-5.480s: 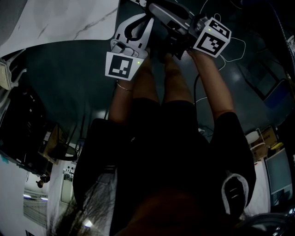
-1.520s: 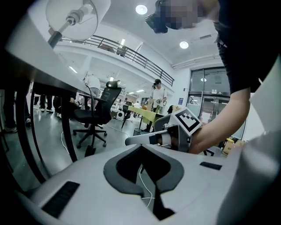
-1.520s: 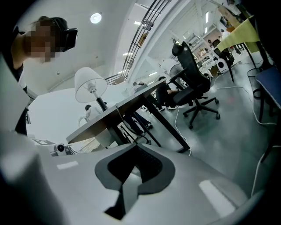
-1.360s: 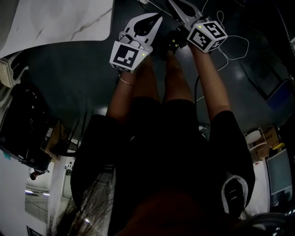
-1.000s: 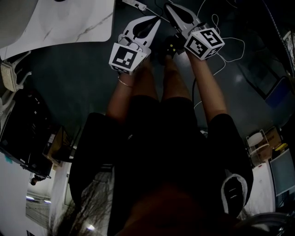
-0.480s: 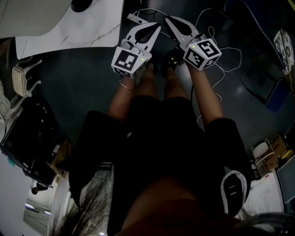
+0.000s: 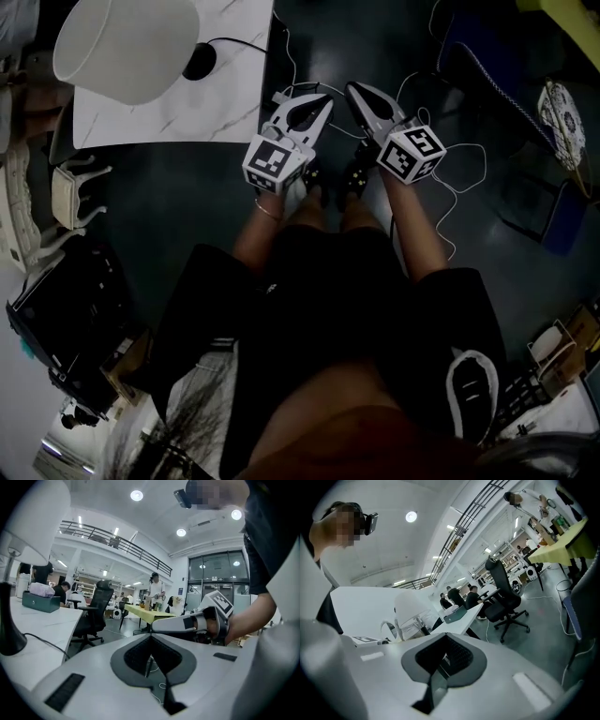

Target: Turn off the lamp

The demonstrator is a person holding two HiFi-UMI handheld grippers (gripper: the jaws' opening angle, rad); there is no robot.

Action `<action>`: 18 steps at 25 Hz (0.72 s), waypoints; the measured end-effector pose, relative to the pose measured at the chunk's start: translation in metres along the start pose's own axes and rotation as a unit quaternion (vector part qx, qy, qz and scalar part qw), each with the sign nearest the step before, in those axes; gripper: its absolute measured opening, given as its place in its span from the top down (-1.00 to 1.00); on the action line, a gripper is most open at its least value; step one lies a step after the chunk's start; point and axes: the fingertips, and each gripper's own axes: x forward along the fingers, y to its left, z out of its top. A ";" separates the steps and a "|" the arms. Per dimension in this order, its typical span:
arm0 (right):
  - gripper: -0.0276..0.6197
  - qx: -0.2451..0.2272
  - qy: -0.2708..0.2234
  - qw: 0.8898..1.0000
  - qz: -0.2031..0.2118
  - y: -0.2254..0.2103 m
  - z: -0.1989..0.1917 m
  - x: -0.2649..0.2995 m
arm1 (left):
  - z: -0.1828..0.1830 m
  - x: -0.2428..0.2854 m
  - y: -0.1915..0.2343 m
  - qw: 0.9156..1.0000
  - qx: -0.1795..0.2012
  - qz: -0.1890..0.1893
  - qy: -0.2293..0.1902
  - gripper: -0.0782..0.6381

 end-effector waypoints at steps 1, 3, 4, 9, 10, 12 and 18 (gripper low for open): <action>0.91 0.002 -0.005 1.000 0.000 0.001 0.004 -0.001 | 0.005 0.001 0.000 1.000 0.004 -0.001 0.001 0.76; 0.91 0.004 -0.015 1.000 0.003 0.005 0.012 -0.003 | 0.017 0.002 -0.001 1.000 0.011 -0.001 0.001 0.76; 0.91 0.004 -0.018 1.000 0.005 0.008 0.015 -0.004 | 0.023 0.002 -0.002 1.000 0.013 0.000 0.002 0.76; 0.91 0.008 -0.033 0.999 0.017 0.017 0.029 -0.008 | 0.049 0.004 -0.010 1.000 0.025 -0.007 -0.009 0.76; 0.91 0.009 -0.037 0.999 0.020 0.018 0.033 -0.008 | 0.053 0.004 -0.011 1.000 0.026 -0.006 -0.009 0.76; 0.91 0.011 -0.045 0.999 0.025 0.023 0.039 -0.010 | 0.061 0.003 -0.012 1.000 0.028 -0.004 -0.009 0.76; 0.91 0.029 -0.065 0.997 0.030 0.028 0.051 -0.022 | 0.080 0.002 -0.019 0.999 0.047 -0.010 -0.013 0.76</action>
